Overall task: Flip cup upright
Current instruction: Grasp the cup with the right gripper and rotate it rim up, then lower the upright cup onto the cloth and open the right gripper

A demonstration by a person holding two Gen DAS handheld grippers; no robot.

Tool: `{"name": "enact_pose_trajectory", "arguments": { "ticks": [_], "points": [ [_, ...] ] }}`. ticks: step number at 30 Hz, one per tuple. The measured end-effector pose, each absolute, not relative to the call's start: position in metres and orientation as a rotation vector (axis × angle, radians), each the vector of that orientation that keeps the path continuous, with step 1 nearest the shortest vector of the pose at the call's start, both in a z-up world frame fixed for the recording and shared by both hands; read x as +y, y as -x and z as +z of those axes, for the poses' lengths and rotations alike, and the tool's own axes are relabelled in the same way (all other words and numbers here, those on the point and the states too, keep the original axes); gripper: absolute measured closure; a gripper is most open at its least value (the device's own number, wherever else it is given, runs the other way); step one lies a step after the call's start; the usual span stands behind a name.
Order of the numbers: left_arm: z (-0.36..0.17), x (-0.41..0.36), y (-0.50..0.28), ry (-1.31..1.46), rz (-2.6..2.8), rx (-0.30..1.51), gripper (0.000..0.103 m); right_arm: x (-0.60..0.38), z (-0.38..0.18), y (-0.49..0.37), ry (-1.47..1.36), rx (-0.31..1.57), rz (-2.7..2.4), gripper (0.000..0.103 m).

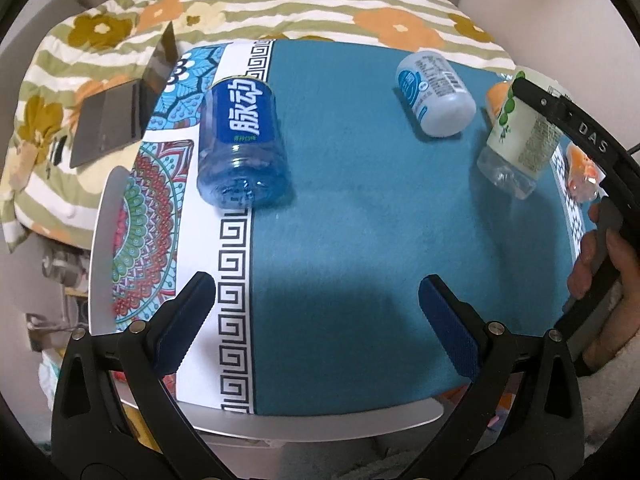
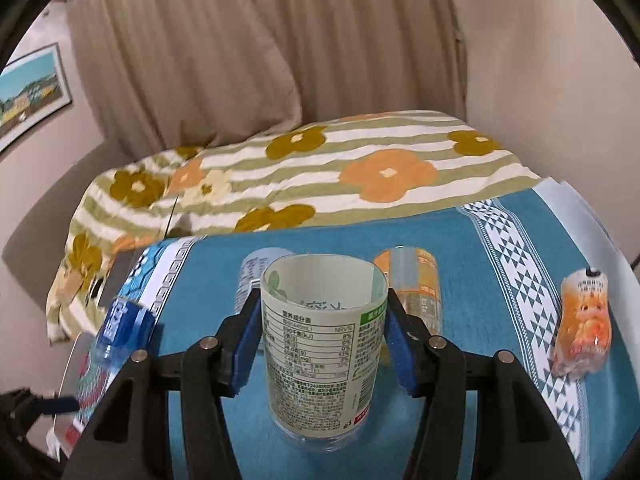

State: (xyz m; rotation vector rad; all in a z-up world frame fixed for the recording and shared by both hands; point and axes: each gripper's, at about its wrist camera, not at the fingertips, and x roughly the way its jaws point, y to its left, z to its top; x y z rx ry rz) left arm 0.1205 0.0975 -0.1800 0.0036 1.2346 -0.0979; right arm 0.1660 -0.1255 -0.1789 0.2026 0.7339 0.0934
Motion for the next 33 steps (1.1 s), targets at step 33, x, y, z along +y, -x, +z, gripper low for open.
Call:
{"name": "enact_pose_trajectory", "arguments": {
  "ticks": [33],
  "points": [
    [-0.177,0.103,-0.113,0.008,-0.120,1.229,0.000,-0.097,-0.186,-0.130,-0.042,0.823,0.031,0.042]
  ]
}}
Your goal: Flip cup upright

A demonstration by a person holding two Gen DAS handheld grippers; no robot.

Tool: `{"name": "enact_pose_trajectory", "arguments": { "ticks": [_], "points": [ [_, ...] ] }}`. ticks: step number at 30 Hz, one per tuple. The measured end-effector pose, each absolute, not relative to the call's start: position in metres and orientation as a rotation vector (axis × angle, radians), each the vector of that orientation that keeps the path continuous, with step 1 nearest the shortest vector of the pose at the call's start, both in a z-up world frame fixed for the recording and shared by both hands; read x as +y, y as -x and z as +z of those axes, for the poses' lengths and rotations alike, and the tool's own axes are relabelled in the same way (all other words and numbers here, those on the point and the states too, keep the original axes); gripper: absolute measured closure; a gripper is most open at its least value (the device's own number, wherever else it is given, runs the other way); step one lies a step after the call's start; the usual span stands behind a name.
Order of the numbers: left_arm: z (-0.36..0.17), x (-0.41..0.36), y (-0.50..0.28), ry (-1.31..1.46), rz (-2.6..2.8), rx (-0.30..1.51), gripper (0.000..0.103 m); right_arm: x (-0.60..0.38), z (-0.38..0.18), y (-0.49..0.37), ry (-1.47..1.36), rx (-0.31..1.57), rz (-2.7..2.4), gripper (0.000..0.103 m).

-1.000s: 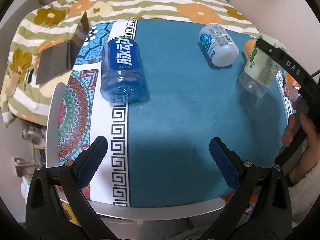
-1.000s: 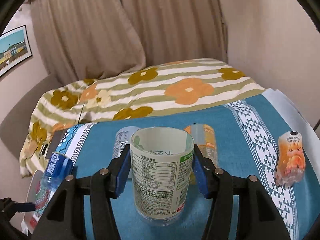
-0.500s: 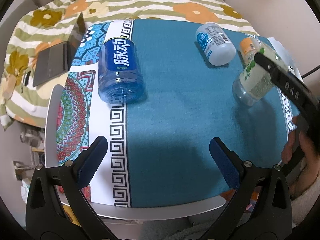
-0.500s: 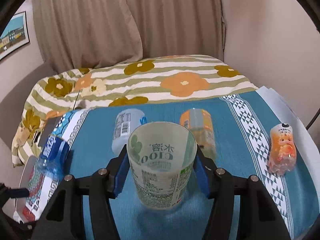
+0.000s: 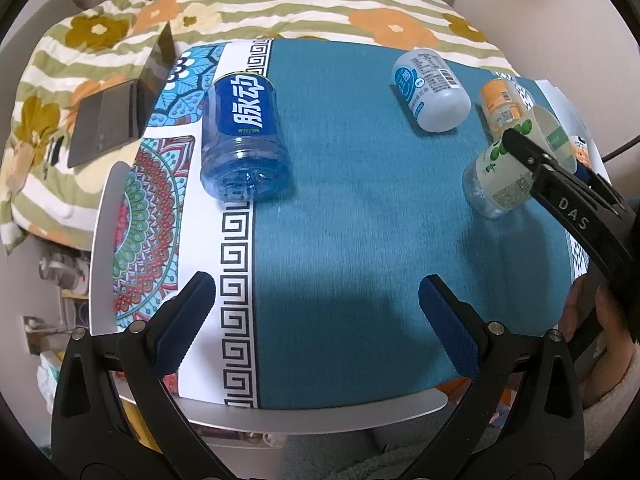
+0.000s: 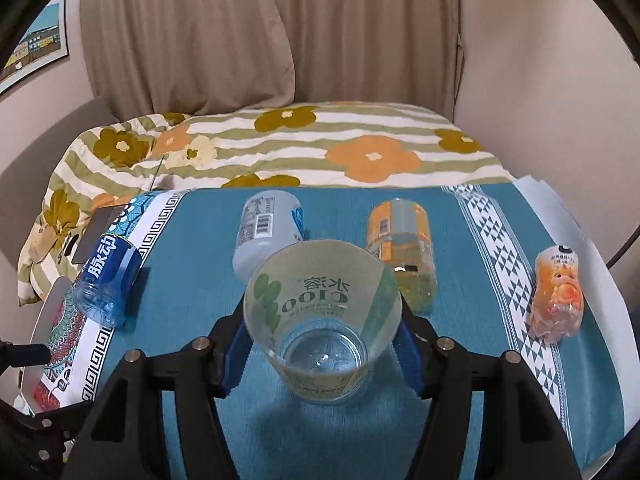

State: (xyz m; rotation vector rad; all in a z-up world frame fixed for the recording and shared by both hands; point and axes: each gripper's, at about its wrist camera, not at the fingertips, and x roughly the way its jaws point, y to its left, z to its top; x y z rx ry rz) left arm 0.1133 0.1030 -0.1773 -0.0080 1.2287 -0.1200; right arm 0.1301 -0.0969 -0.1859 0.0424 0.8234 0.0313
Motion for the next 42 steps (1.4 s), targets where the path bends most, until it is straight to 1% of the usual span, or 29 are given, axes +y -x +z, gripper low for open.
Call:
{"name": "enact_pose_trajectory", "arguments": {
  "ticks": [1,2,3,5,6,11,15,23,29,33,42],
  "points": [
    [-0.177,0.103,-0.113,0.008,-0.119,1.227,0.000,-0.097,-0.187,-0.131,-0.051,0.833,0.028,0.039],
    [-0.176,0.103,-0.112,0.008,-0.117,1.225,0.000,-0.099,-0.188,-0.131,-0.064,0.832,0.031,0.029],
    [-0.175,0.103,-0.111,0.006,-0.114,1.222,0.000,-0.100,-0.188,-0.130,-0.074,0.826,0.035,0.016],
    [-0.173,0.103,-0.108,0.005,-0.107,1.214,0.000,-0.103,-0.188,-0.129,-0.091,0.811,0.044,0.003],
    [-0.172,0.103,-0.107,0.007,-0.105,1.211,0.000,-0.104,-0.187,-0.129,-0.094,0.811,0.053,0.001],
    [-0.161,0.101,-0.099,0.020,-0.089,1.187,0.000,-0.108,-0.182,-0.124,-0.098,0.818,0.085,0.001],
    [-0.140,0.094,-0.090,0.025,-0.080,1.144,0.000,-0.113,-0.165,-0.114,-0.093,0.809,0.119,0.001],
    [-0.079,0.076,-0.072,0.052,-0.086,1.032,0.000,-0.136,-0.094,-0.079,-0.040,0.829,0.145,0.001],
    [-0.054,0.065,-0.058,0.041,-0.076,0.972,0.000,-0.155,-0.059,-0.053,0.031,0.860,0.102,0.001],
    [-0.048,0.059,-0.049,0.025,-0.086,0.952,0.000,-0.170,-0.054,-0.044,0.026,0.903,0.053,0.001],
    [-0.052,0.051,-0.037,0.030,-0.114,0.958,0.000,-0.185,-0.069,-0.027,-0.033,0.989,0.009,0.001]
  ]
}}
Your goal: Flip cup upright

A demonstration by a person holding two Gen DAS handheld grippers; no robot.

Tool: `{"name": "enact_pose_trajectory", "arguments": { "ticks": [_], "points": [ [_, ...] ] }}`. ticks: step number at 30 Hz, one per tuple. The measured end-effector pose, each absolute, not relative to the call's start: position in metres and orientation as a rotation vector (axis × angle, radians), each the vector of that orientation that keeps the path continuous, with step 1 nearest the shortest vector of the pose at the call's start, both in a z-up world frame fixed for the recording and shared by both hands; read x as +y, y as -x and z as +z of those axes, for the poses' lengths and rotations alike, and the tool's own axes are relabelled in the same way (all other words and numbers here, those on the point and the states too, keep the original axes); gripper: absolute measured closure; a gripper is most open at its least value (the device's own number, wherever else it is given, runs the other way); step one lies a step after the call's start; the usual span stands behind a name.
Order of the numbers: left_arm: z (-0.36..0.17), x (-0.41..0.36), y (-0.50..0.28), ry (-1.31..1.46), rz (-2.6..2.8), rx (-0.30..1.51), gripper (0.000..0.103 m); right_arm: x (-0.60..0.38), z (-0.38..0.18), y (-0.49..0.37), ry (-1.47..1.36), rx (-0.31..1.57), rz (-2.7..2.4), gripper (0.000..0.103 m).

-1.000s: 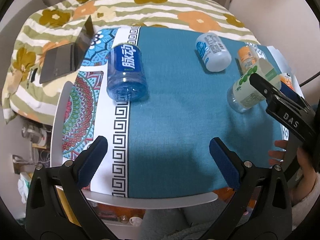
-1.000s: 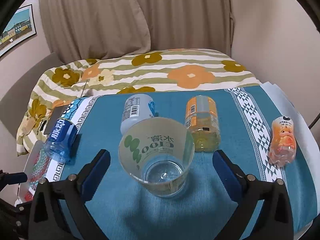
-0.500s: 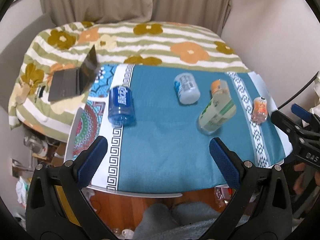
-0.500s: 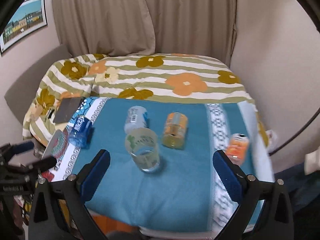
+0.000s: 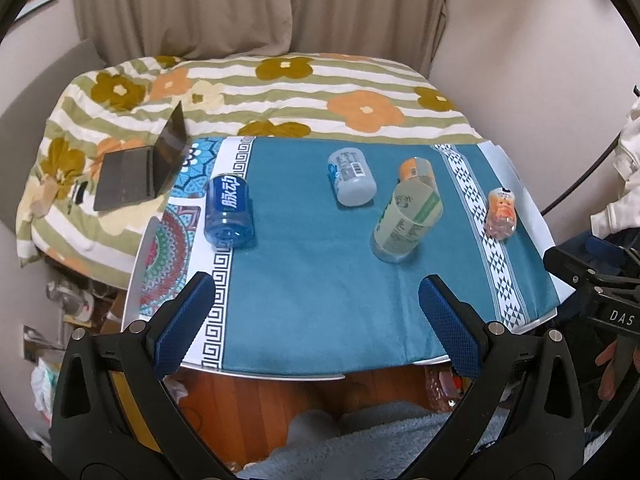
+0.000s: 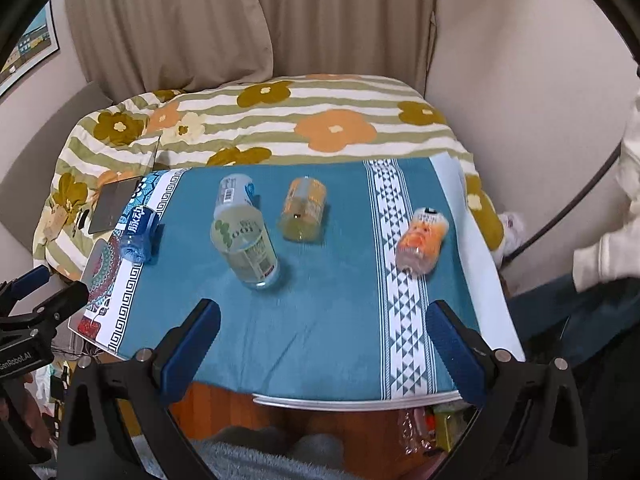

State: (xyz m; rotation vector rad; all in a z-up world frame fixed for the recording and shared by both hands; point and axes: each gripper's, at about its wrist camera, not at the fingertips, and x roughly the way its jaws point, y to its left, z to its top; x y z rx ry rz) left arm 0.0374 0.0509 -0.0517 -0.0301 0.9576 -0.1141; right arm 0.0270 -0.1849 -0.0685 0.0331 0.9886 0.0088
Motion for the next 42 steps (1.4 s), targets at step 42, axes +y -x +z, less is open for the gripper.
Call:
{"name": "enact_pose_trajectory", "arguments": {
  "ticks": [42],
  "points": [
    [-0.0451,0.0506,-0.0385,0.009,-0.101,0.938,0.000,-0.1835,-0.0621,-0.0245,-0.032,0.965,-0.006,0.001]
  ]
}}
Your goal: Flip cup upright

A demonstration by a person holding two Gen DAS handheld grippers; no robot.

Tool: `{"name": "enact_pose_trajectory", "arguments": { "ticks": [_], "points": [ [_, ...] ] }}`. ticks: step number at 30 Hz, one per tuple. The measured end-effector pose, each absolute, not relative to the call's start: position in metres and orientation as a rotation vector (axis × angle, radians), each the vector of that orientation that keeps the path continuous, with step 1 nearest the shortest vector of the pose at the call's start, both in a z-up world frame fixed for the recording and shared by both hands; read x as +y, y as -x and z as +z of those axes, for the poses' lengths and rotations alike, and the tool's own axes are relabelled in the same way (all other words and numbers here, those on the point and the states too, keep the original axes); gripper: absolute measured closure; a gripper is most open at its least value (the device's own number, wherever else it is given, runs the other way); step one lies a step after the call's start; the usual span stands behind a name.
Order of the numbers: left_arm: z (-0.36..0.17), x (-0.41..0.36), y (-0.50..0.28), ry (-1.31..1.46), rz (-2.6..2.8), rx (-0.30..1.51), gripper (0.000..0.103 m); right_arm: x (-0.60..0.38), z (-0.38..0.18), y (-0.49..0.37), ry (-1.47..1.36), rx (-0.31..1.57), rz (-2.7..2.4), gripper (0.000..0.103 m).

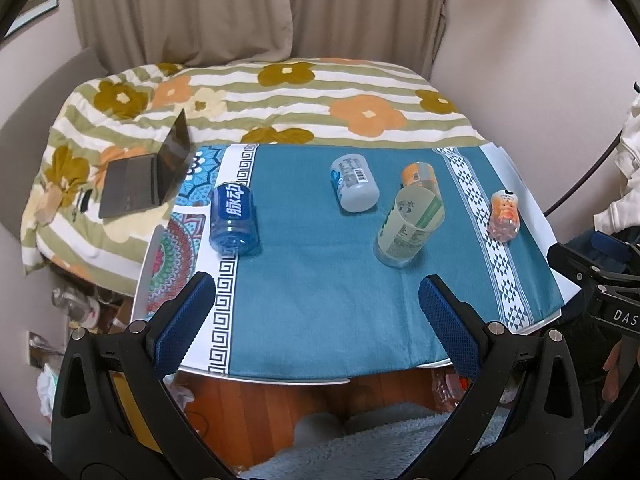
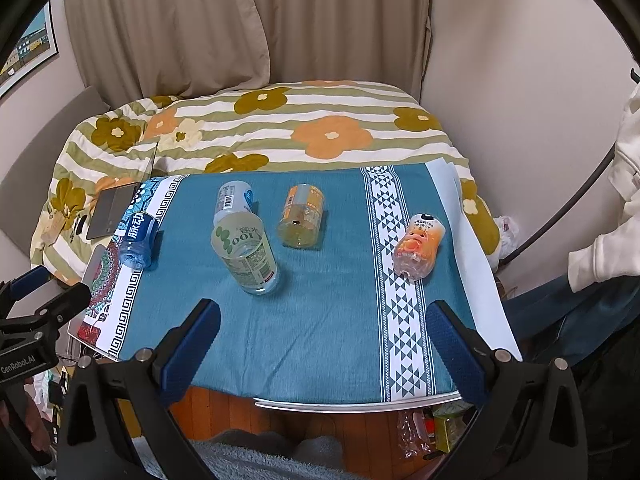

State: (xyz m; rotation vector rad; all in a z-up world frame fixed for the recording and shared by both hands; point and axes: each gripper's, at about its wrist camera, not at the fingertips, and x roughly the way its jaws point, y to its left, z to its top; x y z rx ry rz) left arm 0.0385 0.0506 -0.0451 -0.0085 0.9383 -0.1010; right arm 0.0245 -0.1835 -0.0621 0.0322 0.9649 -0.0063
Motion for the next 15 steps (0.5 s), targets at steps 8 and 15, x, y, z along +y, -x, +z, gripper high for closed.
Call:
{"name": "enact_pose_trajectory", "arguments": {
  "ticks": [8,15],
  "points": [
    [-0.0459,0.0515,-0.0379,0.005,-0.098,0.937,0.000,-0.1846,-0.0608,-0.0265,-0.032,0.963,-0.009,0.001],
    [-0.0461,0.0510,-0.0377,0.005,-0.098,0.937,0.000,-0.1853,-0.0608,-0.0270,-0.030,0.961,-0.010,0.001]
  ]
}}
